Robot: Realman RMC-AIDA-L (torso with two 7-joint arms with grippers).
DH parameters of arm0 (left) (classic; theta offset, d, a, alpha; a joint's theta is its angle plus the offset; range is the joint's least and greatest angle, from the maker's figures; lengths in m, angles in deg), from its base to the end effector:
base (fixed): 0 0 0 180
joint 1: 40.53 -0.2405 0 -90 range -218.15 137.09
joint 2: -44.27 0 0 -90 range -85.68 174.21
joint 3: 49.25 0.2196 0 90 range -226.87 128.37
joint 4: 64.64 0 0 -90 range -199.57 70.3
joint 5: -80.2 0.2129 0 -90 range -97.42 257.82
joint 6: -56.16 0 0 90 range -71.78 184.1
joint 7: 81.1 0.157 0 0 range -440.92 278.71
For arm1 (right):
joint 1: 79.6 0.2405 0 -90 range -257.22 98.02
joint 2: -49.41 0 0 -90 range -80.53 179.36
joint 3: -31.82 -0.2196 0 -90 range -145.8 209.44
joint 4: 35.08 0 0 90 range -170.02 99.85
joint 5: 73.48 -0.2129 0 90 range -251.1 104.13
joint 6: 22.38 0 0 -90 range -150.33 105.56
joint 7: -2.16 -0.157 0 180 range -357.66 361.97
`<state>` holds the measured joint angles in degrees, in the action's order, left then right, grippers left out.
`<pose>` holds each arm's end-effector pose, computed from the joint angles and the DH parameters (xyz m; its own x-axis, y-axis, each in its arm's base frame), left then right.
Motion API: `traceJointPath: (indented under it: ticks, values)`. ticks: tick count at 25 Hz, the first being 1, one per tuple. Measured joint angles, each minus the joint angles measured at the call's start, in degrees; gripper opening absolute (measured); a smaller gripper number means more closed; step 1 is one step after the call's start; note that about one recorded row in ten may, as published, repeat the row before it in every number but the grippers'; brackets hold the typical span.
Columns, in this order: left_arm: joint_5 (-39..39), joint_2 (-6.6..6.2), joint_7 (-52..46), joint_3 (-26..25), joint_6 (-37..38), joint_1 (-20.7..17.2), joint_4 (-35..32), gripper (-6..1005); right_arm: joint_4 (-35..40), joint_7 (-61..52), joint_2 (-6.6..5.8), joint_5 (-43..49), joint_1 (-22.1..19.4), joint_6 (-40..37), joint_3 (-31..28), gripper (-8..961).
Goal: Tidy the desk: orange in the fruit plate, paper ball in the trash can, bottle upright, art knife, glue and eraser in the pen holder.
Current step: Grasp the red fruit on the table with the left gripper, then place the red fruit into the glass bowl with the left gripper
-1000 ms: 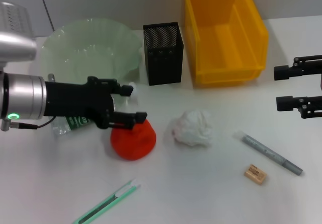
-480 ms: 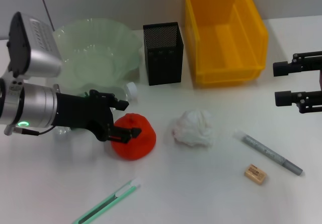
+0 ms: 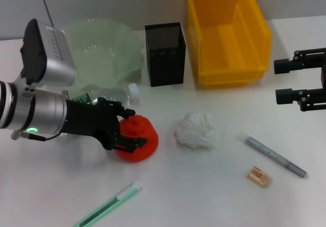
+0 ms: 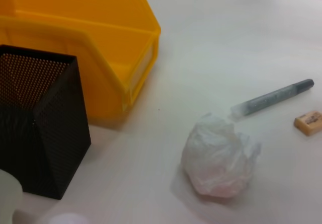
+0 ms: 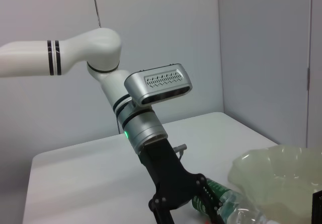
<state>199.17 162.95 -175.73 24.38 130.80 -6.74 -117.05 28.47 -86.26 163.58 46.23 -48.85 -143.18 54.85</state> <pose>-0.1781 0.3453 -0.0400 0.9782 0.1954 0.0705 0.2046 -0.9649 -0.1647 0.2051 0.2879 0.1347 0.8709 -0.1671 -0.4622 -0.2649 -0.9517 -0.1552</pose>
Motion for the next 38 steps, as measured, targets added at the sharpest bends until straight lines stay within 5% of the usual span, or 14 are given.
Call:
traceJointPath:
  ticks: [19, 28, 38]
  values:
    - [-0.1, 0.10, -1.4, 3.5, -4.6, 0.5, 0.7, 738, 0.0, 0.0, 0.19, 0.0, 0.1, 0.4, 0.1, 653]
    - [-0.1, -0.16, -1.2, 3.2, -2.8, 0.2, -0.3, 354, 0.1, 0.0, 0.18, 0.0, 0.1, 0.4, 0.1, 653]
    - [-2.1, -0.30, -0.6, -2.5, 6.4, 0.3, -5.7, 223, 0.1, 0.1, 0.18, 0.0, -0.1, 0.5, -0.2, 654]
